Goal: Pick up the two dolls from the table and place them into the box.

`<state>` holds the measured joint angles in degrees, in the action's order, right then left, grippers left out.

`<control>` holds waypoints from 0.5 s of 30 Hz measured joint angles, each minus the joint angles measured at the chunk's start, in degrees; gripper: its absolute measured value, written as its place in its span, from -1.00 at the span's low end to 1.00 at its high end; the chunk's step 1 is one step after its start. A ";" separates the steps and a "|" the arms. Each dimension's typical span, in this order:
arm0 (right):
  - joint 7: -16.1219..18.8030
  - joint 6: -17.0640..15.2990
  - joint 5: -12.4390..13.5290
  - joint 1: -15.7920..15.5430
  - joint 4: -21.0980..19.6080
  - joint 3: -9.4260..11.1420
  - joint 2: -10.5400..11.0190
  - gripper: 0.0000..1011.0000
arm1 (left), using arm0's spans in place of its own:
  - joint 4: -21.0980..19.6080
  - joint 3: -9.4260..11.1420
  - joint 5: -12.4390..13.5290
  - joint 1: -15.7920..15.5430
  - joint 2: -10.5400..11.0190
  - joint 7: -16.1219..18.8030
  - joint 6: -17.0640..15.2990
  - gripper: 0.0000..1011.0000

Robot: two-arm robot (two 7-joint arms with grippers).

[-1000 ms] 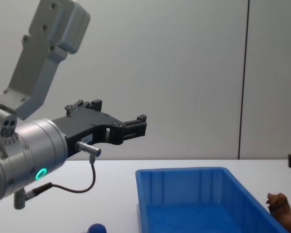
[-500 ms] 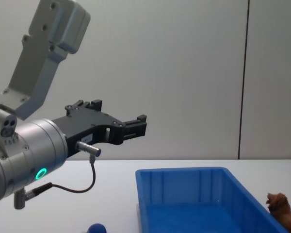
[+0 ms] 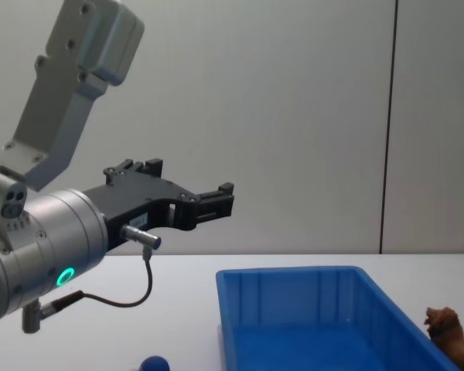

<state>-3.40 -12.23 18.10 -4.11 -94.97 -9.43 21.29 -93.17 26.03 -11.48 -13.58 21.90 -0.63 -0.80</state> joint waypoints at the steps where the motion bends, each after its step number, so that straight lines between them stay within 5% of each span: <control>1: 0.00 -0.07 -0.10 0.05 0.40 0.00 -0.09 0.98 | 0.00 0.00 0.00 0.00 0.00 0.00 0.00 0.98; 8: 0.29 -0.31 -0.40 0.45 2.07 -0.06 -0.51 0.86 | 0.00 0.00 0.00 0.00 0.00 0.00 0.00 0.98; 15: 1.50 -0.40 -0.61 0.98 4.00 -0.22 -1.00 0.46 | 0.00 0.00 0.00 0.00 0.00 0.00 0.00 0.98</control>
<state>-1.90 -12.63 17.49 -3.13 -90.97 -9.65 20.30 -93.18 26.03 -11.48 -13.59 21.90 -0.62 -0.79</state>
